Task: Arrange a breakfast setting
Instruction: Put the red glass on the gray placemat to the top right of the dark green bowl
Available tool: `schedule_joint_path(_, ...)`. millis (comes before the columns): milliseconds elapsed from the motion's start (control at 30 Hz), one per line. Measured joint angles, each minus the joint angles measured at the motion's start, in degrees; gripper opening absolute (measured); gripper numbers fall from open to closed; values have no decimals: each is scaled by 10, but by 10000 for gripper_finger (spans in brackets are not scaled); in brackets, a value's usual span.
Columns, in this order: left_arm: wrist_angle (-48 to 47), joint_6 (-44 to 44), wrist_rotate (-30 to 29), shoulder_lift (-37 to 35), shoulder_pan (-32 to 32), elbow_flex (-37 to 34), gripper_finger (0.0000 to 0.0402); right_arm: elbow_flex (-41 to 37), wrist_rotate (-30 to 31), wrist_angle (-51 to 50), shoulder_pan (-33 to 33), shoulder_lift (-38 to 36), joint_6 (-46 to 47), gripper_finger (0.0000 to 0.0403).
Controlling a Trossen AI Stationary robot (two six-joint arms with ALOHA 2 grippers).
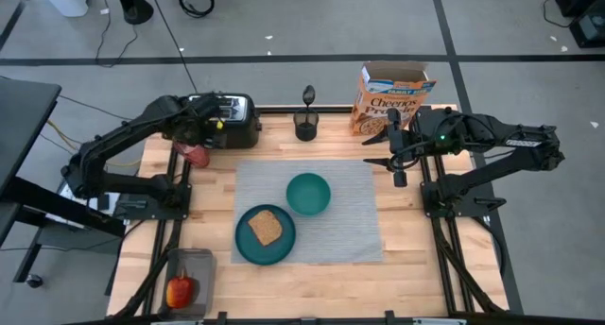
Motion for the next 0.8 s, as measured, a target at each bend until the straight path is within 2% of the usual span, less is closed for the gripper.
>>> schedule_joint_path(133, -1, 19, 9, 29, 45, 0, 203, 0, 0, 0, 0, 0, 19, 197)
schedule_joint_path(400, 2, 33, 34, 31, 103, -16, 196, 0, 0, -12, 1, -4, 55, 197)
schedule_joint_path(600, 28, 30, 74, 32, 108, -86, 158, 0, 0, -20, 2, -10, 55, 197)
schedule_joint_path(800, 39, 22, 49, 31, 77, -115, 101, 0, 6, -17, 2, -26, 48, 197)
